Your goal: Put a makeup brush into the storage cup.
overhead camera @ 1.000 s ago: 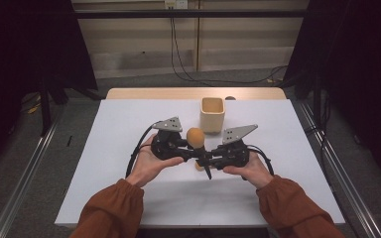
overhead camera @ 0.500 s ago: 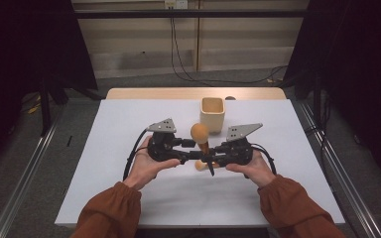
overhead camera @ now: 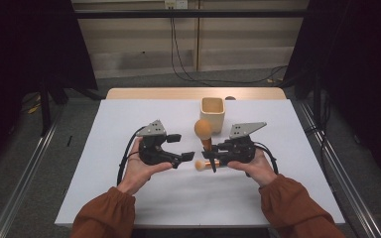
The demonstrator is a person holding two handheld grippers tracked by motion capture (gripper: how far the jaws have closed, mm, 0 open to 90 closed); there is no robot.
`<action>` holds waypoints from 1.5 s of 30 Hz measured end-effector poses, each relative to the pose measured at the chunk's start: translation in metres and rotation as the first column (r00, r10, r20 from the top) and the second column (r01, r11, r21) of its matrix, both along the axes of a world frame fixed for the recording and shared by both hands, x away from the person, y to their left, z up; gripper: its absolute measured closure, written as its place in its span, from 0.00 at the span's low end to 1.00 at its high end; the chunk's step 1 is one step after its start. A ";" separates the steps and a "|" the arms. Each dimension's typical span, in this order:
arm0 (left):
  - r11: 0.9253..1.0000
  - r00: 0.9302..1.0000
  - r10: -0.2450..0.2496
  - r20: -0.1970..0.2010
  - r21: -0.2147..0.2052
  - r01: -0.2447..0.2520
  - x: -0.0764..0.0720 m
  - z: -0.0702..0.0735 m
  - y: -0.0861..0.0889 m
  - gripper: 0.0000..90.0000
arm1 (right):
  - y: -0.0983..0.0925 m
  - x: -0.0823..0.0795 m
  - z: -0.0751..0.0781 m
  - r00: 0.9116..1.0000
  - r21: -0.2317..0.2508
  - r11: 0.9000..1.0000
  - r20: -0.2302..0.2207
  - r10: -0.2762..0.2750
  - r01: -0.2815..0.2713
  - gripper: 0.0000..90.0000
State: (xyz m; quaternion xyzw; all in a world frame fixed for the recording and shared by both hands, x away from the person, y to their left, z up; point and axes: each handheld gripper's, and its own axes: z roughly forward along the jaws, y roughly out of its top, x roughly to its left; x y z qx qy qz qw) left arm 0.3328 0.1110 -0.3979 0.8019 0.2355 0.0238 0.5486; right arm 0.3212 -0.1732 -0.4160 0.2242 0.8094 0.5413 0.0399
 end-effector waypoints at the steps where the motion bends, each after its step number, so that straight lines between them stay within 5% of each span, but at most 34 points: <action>1: 1.000 1.000 0.012 0.005 -0.005 -0.012 0.000 -0.001 0.001 0.12 | -0.001 0.000 0.000 1.000 0.000 1.000 0.002 -0.004 0.004 0.83; 7: 0.998 0.999 0.039 0.000 -0.044 -0.039 -0.003 -0.003 0.011 0.05 | -0.007 0.001 0.004 0.998 0.008 0.999 0.020 -0.053 0.053 0.83; 23: 0.991 0.990 0.132 0.040 -0.009 -0.132 -0.017 -0.020 0.040 0.05 | -0.026 0.014 0.013 0.987 0.057 0.988 0.056 -0.149 0.146 0.83; 28: 0.979 0.978 0.202 0.054 -0.025 -0.201 -0.024 -0.025 0.048 0.03 | -0.028 0.021 0.020 0.982 0.060 0.984 0.076 -0.170 0.166 0.83; 33: 0.973 0.973 0.228 0.037 -0.041 -0.227 -0.025 -0.027 0.059 0.03 | -0.033 0.031 0.028 0.976 0.061 0.980 0.092 -0.197 0.191 0.83; 39: 0.952 0.951 0.303 0.056 -0.061 -0.300 -0.029 -0.033 0.077 0.02 | -0.035 0.042 0.033 0.970 0.073 0.974 0.098 -0.223 0.216 0.83; 45: 0.941 0.939 0.334 0.083 -0.085 -0.327 -0.044 -0.036 0.091 0.02 | -0.036 0.051 0.035 0.965 0.086 0.968 0.099 -0.245 0.237 0.83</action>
